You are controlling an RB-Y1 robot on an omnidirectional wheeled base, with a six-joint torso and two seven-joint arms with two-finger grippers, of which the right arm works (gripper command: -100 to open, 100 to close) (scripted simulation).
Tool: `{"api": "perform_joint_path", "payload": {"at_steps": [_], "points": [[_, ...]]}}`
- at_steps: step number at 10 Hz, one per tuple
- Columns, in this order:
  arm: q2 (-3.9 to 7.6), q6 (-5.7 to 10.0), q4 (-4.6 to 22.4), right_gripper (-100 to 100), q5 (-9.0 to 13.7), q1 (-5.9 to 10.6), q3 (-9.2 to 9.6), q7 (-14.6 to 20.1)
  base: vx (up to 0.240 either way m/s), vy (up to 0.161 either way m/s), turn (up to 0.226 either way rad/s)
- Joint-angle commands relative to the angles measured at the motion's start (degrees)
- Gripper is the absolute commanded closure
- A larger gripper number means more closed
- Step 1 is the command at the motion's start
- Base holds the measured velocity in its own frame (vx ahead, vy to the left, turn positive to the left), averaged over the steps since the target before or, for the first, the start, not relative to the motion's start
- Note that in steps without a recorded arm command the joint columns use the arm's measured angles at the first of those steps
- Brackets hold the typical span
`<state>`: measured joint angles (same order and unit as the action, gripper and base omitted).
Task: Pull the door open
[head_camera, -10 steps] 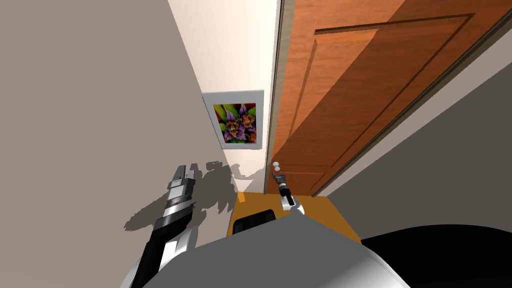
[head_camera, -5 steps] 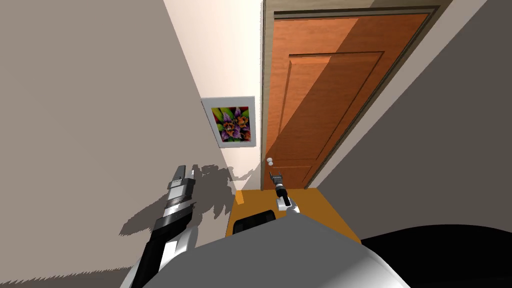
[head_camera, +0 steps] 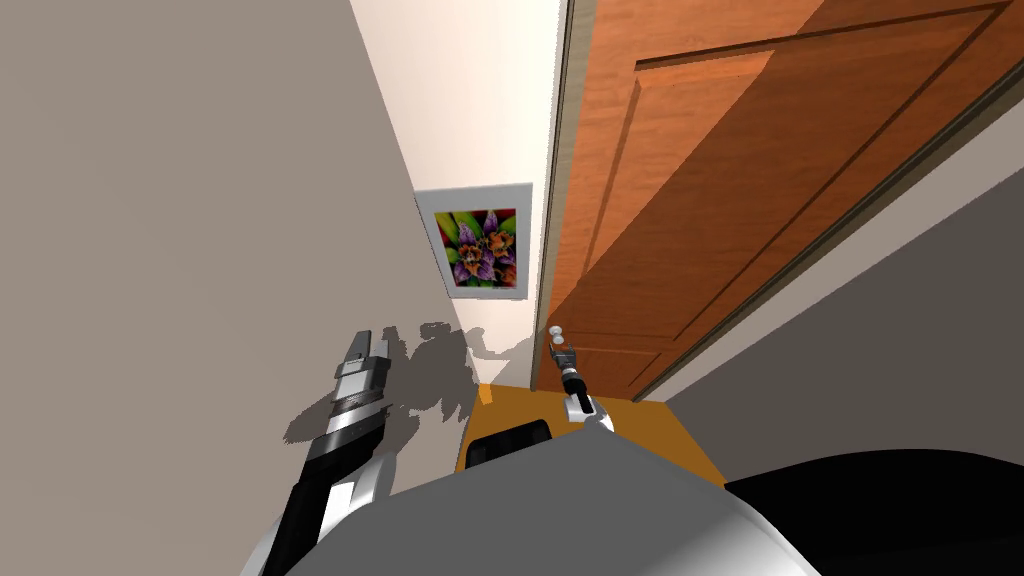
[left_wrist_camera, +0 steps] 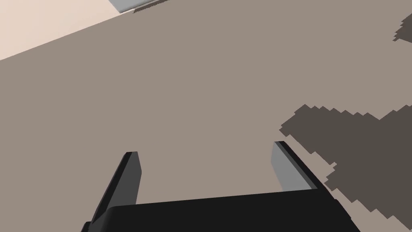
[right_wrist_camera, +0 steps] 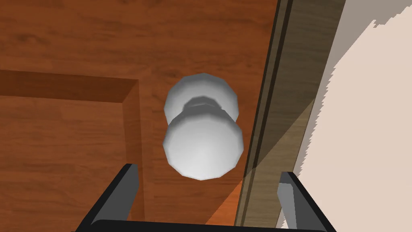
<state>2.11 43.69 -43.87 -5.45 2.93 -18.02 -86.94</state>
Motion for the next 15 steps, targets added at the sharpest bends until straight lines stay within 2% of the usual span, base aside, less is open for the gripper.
{"api": "perform_joint_path", "payload": {"at_steps": [1,2,3,4,5,6,11,12,13,15], "points": [[1.22,0.8,2.2,-100,0.5,1.09,-0.66,0.4,0.13,0.004,0.044],[1.22,0.8,2.2,-100,0.5,1.09,-0.66,0.4,0.045,0.006,-0.049],[2.32,1.31,2.6,-100,1.4,0.51,-2.06,1.6,0.109,0.015,0.217],[2.39,1.52,2.8,-100,1.8,0.28,-2.62,2.1,0.186,0.023,0.091],[2.31,1.84,3.6,-100,1.6,0.93,-2.29,1.5,0.076,0.01,0.002],[2.31,1.84,3.6,100,1.6,0.93,-2.29,1.5,-0.025,-0.009,-0.01],[2.31,1.84,3.6,100,1.6,0.93,-2.29,1.5,-0.011,-0.002,0.002],[2.78,-0.79,3.1,100,4.1,1.28,-3.11,2.4,-0.01,0.005,0.051],[2.78,-0.79,3.1,100,4.1,1.28,-3.11,2.4,-0.012,0.004,0.028],[3.17,-3.74,2.5,100,7.1,1.59,-3.95,3.4,-0.015,0.003,0.007]]}}
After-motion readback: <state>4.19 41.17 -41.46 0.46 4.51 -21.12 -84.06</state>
